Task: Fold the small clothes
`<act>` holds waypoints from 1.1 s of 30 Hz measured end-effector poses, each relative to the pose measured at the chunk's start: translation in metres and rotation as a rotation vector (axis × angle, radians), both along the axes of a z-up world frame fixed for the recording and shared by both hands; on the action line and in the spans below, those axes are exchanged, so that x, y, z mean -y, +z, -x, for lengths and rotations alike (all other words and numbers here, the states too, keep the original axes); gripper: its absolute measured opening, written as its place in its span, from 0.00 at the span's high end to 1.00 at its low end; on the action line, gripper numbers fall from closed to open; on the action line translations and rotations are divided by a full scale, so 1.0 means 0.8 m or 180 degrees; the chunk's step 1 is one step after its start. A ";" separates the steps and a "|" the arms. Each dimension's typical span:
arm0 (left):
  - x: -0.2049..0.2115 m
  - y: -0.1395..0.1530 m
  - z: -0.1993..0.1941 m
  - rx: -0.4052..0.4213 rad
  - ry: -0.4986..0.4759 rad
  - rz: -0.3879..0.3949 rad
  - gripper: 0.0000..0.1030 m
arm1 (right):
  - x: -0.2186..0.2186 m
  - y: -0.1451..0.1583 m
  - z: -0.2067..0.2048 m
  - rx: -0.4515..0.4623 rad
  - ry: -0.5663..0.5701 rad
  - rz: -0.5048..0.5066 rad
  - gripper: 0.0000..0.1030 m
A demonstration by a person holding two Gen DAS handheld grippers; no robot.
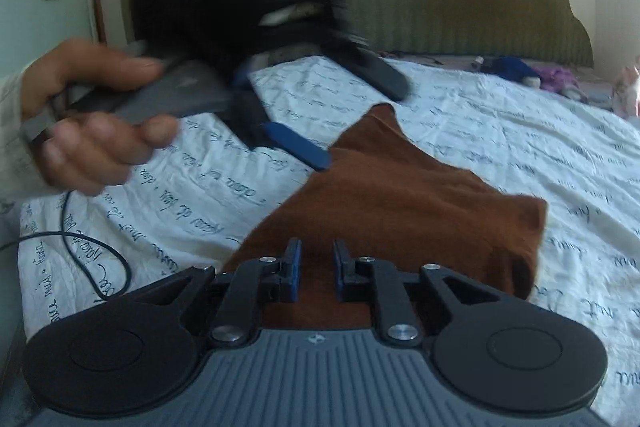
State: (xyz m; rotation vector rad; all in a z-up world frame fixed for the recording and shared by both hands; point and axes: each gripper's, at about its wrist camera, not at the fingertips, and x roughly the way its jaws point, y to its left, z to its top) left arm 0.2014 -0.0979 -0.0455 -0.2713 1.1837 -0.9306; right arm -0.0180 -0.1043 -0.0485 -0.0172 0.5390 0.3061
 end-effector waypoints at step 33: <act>0.000 -0.022 -0.147 -0.0246 0.0668 0.0537 0.00 | 0.122 -0.004 -0.090 -0.0068 -0.0702 0.0298 0.74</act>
